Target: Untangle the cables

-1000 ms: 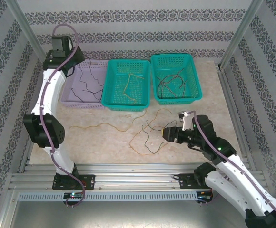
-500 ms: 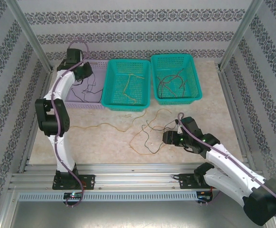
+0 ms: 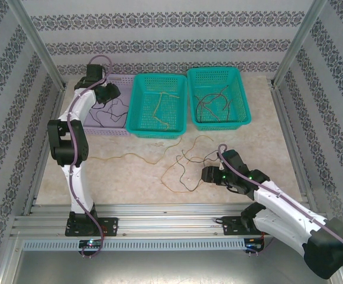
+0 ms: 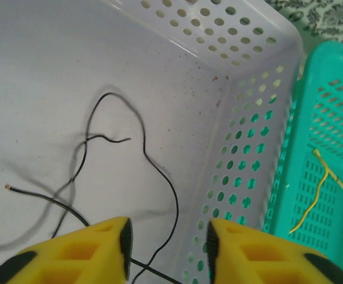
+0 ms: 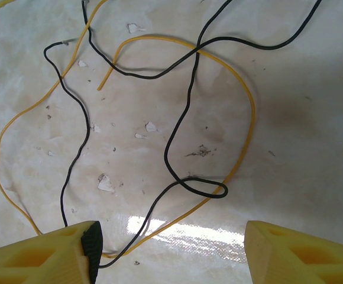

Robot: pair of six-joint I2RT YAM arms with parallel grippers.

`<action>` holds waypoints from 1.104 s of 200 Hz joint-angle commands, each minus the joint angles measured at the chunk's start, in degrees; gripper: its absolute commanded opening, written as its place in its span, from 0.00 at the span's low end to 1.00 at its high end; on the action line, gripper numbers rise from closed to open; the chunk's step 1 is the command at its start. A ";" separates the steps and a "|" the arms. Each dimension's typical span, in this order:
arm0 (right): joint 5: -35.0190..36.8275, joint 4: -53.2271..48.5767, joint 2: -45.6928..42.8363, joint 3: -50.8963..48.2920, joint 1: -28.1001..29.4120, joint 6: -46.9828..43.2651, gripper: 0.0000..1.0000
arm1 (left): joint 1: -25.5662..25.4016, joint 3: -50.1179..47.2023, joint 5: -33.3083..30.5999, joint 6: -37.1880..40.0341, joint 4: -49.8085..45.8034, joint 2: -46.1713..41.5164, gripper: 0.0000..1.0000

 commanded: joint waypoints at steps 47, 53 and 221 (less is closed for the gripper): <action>2.08 0.54 -1.42 -0.81 1.17 1.16 0.65 | 0.13 5.46 0.26 0.01 -3.87 -3.72 0.73; 2.13 0.34 -1.42 -0.70 1.19 1.12 0.65 | -0.04 5.49 0.19 0.10 -4.07 -4.37 0.76; 6.47 2.12 4.83 -0.07 1.96 -1.46 0.62 | -11.38 -17.94 -4.10 2.03 -8.43 -40.36 1.00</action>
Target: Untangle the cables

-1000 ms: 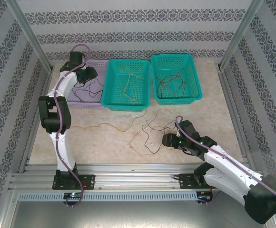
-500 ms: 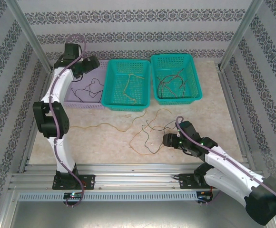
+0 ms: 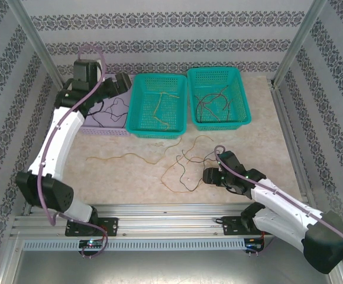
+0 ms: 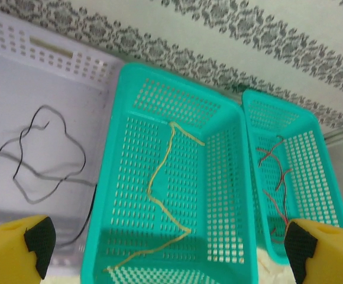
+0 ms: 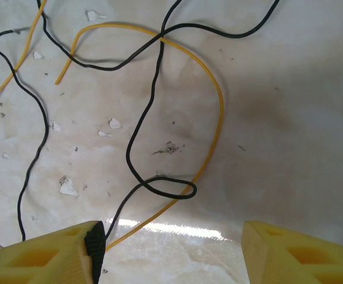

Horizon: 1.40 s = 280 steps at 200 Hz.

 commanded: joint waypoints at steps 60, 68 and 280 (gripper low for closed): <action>1.19 7.03 10.15 2.20 0.77 -2.48 0.56 | -7.19 -18.97 -7.43 6.27 -0.75 -15.96 1.00; 1.08 7.57 11.21 2.50 0.86 -2.51 0.53 | -7.21 -20.84 -7.68 6.36 0.64 -17.17 1.00; 0.08 2.00 5.48 12.56 5.57 -6.44 0.00 | -9.44 -22.08 -5.61 7.93 0.64 -16.68 1.00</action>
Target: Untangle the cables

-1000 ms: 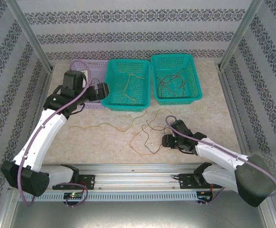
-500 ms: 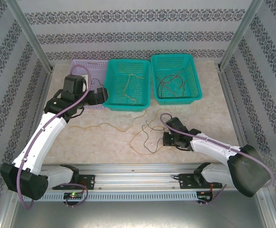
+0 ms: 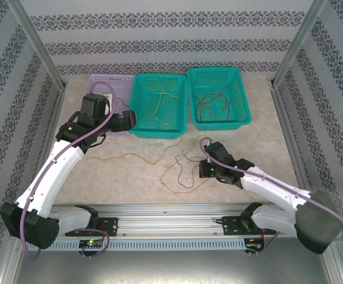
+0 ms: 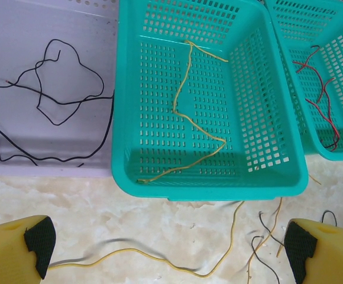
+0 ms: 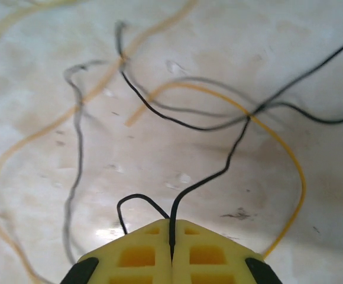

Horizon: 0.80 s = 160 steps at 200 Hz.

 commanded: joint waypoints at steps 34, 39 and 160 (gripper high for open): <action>-5.74 -5.17 -9.93 9.15 2.42 -2.39 0.00 | -0.75 -0.29 5.49 0.14 2.59 0.37 1.00; -6.11 -5.61 -10.52 10.14 2.52 -2.42 0.00 | -0.79 -0.42 6.25 0.02 2.92 0.26 1.00; -15.83 -8.66 -1.61 43.08 2.24 -6.74 0.00 | -0.86 -7.25 26.88 -5.23 19.54 -3.88 1.00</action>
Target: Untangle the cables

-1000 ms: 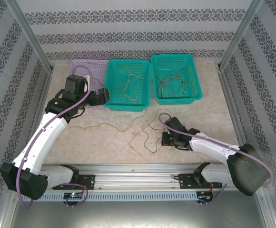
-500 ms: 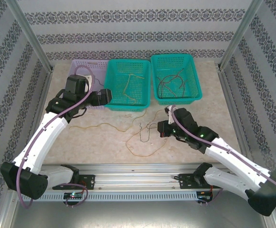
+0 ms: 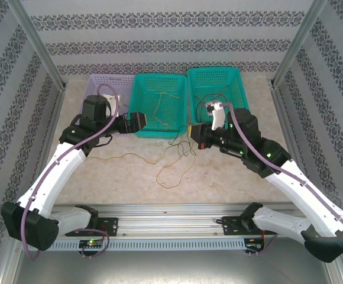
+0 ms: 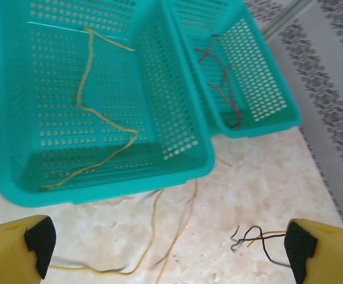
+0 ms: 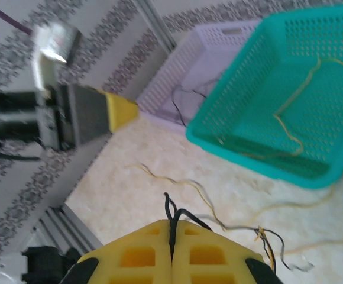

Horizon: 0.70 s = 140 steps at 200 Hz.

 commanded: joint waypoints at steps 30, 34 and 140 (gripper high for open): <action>-7.52 0.34 5.22 11.96 -0.50 -0.96 0.00 | -0.76 -6.13 17.14 -7.84 20.96 -5.67 1.00; -7.60 0.03 5.72 12.75 -0.55 -1.12 0.00 | -0.83 -6.68 18.26 -8.82 22.83 -5.99 1.00; -14.99 0.67 11.31 15.08 -2.50 1.11 0.00 | -5.99 -8.19 32.07 -14.58 37.26 -4.95 1.00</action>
